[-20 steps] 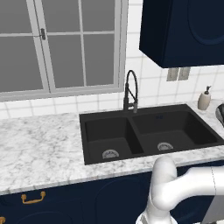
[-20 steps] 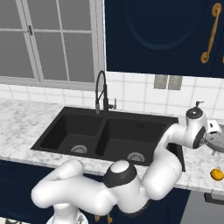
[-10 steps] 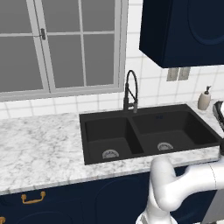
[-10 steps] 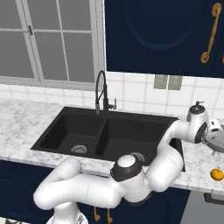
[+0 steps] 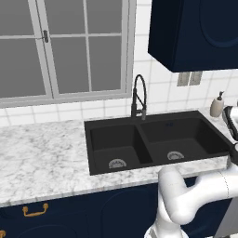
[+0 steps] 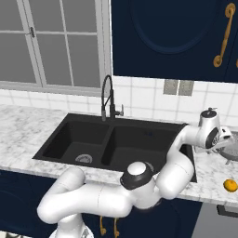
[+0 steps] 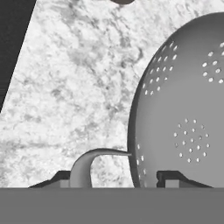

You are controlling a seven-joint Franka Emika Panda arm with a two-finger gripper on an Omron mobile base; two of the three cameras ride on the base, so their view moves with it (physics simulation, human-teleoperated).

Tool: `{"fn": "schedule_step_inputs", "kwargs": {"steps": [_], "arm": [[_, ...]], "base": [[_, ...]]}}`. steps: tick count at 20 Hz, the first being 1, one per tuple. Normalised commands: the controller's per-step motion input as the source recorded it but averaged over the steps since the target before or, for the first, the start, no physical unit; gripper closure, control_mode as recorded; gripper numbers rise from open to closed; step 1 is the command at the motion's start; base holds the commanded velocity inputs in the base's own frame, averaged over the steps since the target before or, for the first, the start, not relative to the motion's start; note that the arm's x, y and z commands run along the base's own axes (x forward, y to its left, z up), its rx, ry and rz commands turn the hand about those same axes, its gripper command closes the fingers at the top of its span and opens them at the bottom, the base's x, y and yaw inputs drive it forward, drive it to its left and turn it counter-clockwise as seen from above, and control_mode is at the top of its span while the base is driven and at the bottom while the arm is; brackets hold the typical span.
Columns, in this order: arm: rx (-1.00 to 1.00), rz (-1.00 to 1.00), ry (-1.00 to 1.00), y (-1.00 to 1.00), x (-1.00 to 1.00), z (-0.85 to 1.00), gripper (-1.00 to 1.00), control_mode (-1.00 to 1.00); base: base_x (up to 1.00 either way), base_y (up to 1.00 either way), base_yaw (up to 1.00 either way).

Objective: Put the colander in the sink, put the tangerine in the colander, and turn on the sink faucet and pour water over the colander.

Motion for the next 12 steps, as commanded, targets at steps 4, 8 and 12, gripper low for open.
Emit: {"fn": "schedule_step_inputs", "kwargs": {"steps": [4, 8, 12], "arm": [[0.09, 0.13, 0.01, 0.07, -0.17, -0.06, 1.0, -1.0], [0.1, 0.12, -0.01, 0.44, -0.54, 0.0, 1.0, -1.0], [0.04, 0.12, -0.09, 0.84, -0.81, 0.0, 1.0, -1.0]], "base": [[0.0, 0.0, 0.0], [0.0, 0.0, 0.0], [0.0, 0.0, 0.0]]}}
